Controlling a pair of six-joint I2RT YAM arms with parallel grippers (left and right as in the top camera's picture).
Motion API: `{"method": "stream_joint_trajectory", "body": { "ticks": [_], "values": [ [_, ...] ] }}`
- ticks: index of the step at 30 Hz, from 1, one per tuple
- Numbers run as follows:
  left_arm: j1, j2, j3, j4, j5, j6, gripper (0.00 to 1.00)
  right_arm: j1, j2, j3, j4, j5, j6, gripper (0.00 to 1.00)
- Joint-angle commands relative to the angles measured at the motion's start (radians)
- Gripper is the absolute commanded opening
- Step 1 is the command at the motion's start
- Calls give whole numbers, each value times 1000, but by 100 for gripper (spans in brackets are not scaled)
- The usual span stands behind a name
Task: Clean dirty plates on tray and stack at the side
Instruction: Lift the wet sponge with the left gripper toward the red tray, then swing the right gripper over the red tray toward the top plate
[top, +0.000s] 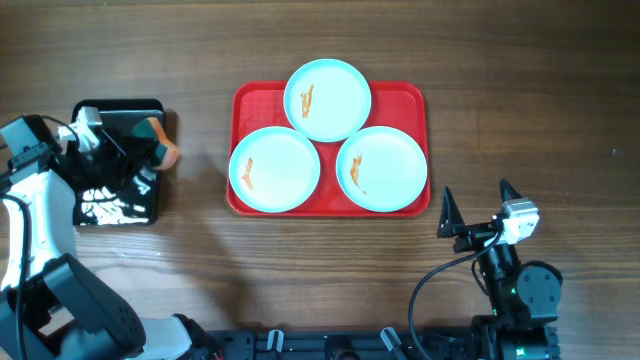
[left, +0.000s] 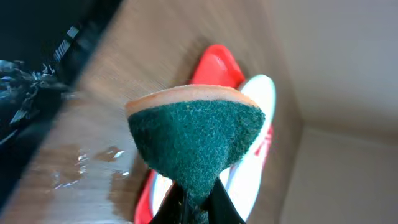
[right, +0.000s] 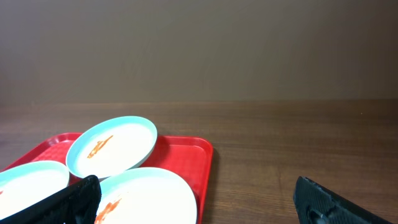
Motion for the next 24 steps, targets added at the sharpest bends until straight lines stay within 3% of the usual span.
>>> {"method": "stream_joint_trajectory", "body": {
  "ticks": [1,3,6,9,18,21,24],
  "values": [
    [9,-15,-6,45,40,71,4,-5,-14,-16,5,18,-14,100],
    [23,-15,-6,25,50,-20,4,-5,-14,-16,5,18,-14,100],
    [37,-15,-6,31,6,14,4,-5,-14,-16,5,18,-14,100],
    [67,-15,-6,1,-61,-82,4,-5,-14,-16,5,18,-14,100],
    [195,-15,-6,-5,-94,-74,4,-5,-14,-16,5,17,-12,100],
    [217,-15,-6,-3,-147,-78,4,-5,-14,-16,6,-17,124,100],
    [222,-15,-6,-11,-79,-72,4,-5,-14,-16,13,-113,516,100]
  ]
}}
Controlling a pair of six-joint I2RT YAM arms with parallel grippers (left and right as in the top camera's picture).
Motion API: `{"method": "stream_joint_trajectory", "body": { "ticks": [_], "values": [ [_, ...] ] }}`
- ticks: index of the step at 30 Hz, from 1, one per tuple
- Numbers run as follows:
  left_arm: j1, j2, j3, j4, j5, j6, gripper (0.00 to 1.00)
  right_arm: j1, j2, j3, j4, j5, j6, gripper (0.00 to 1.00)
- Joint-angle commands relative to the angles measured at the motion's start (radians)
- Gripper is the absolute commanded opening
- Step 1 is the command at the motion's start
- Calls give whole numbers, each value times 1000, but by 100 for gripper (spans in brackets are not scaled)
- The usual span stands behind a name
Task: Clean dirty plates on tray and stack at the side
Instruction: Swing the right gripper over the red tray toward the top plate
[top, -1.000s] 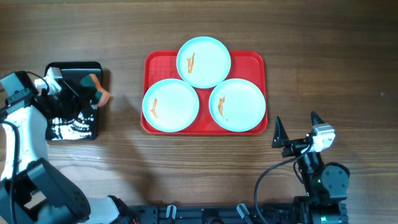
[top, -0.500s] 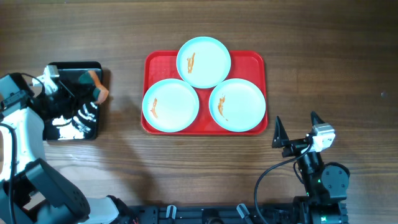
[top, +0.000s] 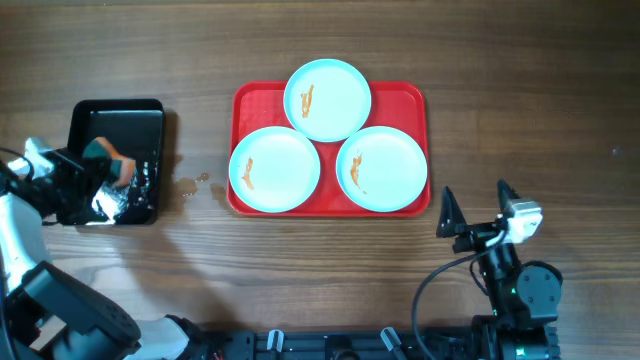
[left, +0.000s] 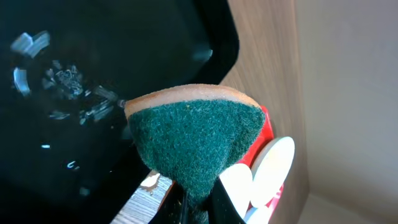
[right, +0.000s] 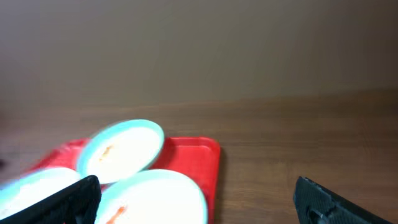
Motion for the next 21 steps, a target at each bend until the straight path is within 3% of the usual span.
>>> {"method": "stream_joint_trajectory", "body": {
  "ticks": [1,4,9,12,17,21],
  "values": [
    [6,-15,-6,8,40,-1,4,-5,-14,-16,12,-121,527,100],
    [8,-15,-6,15,90,-6,4,-5,-14,-16,18,-213,876,100],
    [12,-15,-6,71,348,-6,4,-5,-2,-16,20,-226,1136,100],
    [26,-15,-6,109,444,-12,4,-5,8,-16,19,-231,1123,100],
    [71,-15,-6,115,515,-32,4,-5,72,-16,20,-289,850,100],
    [96,-15,-6,119,571,-32,4,-5,170,-16,21,-323,762,99]
  ]
}}
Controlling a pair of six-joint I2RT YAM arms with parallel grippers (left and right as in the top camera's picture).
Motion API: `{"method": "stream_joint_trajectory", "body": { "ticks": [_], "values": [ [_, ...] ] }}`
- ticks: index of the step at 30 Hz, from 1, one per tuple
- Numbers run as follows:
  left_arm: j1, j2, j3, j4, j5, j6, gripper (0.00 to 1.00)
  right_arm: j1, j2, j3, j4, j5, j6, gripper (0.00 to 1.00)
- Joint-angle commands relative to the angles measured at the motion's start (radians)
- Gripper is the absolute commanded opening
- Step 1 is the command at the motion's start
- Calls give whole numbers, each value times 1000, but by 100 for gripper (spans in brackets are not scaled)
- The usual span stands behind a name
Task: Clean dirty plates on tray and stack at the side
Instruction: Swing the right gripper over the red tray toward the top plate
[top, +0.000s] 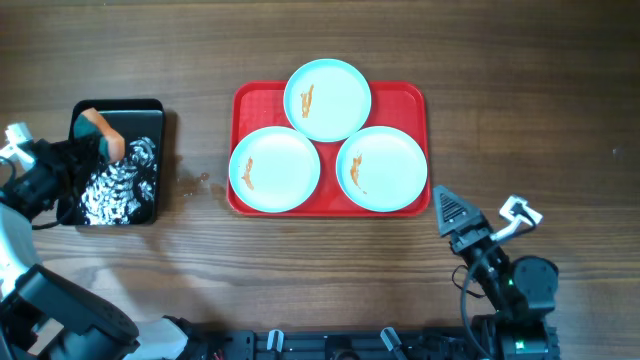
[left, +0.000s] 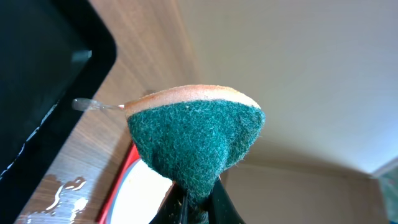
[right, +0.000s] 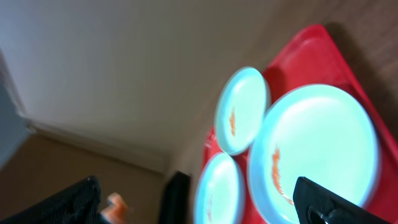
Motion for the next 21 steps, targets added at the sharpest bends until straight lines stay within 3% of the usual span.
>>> {"method": "stream_joint_trajectory", "body": {
  "ticks": [1,8,12,16,21],
  "values": [
    [27,-15,-5,8,127,-9,4,-4,110,-16,6,-59,-123,100],
    [29,-15,-5,10,183,-6,4,-4,377,-16,7,-66,-114,100],
    [29,-15,-5,39,148,-5,4,-4,520,-16,26,-176,-63,100],
    [29,-15,-5,42,119,-5,4,-4,610,-15,127,-289,-111,100],
    [29,-15,-5,41,119,-5,4,-4,629,-13,371,-450,-162,100]
  ]
}}
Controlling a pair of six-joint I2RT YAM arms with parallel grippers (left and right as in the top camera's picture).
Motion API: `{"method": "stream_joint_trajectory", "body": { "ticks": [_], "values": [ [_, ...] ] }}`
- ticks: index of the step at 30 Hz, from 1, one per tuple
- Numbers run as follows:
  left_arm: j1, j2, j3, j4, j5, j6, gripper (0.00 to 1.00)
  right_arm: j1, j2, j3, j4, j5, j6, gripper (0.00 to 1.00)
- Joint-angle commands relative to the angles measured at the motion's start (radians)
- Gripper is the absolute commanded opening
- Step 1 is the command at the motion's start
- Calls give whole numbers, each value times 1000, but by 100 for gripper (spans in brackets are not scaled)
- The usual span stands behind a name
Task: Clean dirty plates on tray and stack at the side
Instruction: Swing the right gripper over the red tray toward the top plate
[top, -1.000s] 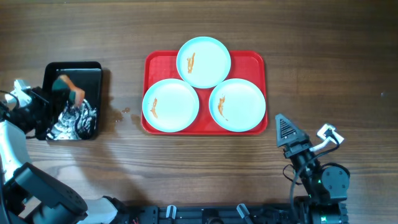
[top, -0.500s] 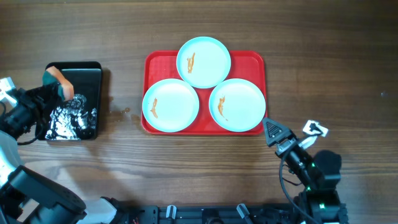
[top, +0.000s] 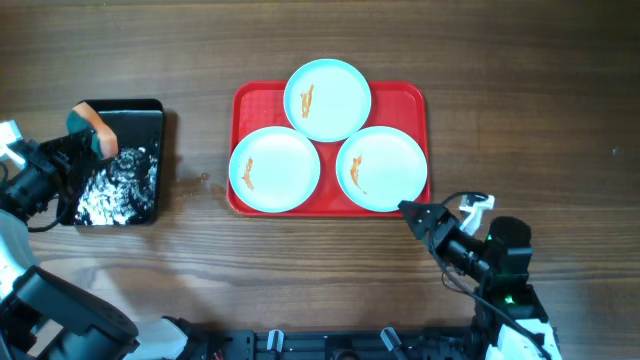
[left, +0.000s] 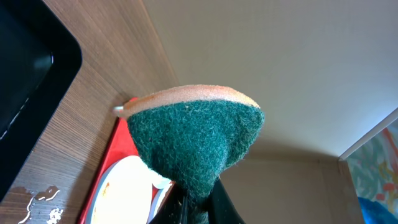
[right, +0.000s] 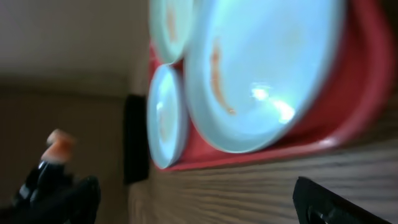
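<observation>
Three pale blue plates, the far one (top: 327, 100), the left one (top: 275, 170) and the right one (top: 382, 168), lie on a red tray (top: 240, 100), each with an orange smear. At the far left my left gripper (top: 78, 148) is shut on a green-and-orange sponge (top: 90, 127), held over a black basin (top: 150, 108). The left wrist view shows that sponge (left: 193, 137) pinched between the fingers. My right gripper (top: 425, 218) is open and tilted at the tray's near right corner, by the right plate (right: 261, 68).
The black basin holds water with foam (top: 115, 185). A few water drops (top: 195, 182) lie on the wooden table between basin and tray. The right arm's base stands at the table's near right edge.
My right gripper has moved from the near right of the table up to the tray's near right corner, still open. The left gripper with the sponge has shifted slightly left over the basin.
At first my left gripper held the sponge at the basin's right edge. Then the sponge was down in the basin's water, then lifted over its far part, where it stays. The right gripper stood open near the front edge, then turned, and now sits by the tray.
</observation>
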Motion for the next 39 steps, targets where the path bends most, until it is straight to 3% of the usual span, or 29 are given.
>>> {"method": "stream_joint_trajectory", "body": {
  "ticks": [1,4,9,12,20,23,30,33,34,39],
  "values": [
    [5,-15,-5,3,5,-1,4,-4,3,3,187,-203,-45,100],
    [5,-15,-5,3,-17,0,4,-4,3,36,317,-257,-10,100],
    [5,-14,-5,-48,-308,-2,4,-4,3,124,333,-324,-4,100],
    [3,-15,-5,-62,-241,-1,4,-4,3,169,311,-345,-39,99],
    [0,-14,-5,-74,-305,-2,4,-4,4,326,179,-356,-97,99],
    [-3,-15,-5,-80,-305,-2,4,-4,7,428,39,-349,-202,100],
    [-5,-14,-5,-84,-305,-2,4,48,148,842,-633,-175,-634,99],
    [-5,-14,-5,-84,-306,-2,4,148,290,1062,-924,-43,-791,99],
    [-5,-15,-5,-84,-305,-2,4,245,407,1212,-1097,79,-850,99],
    [-5,-14,-5,-85,-305,-2,4,474,709,1525,-1351,286,-862,100]
  ]
}}
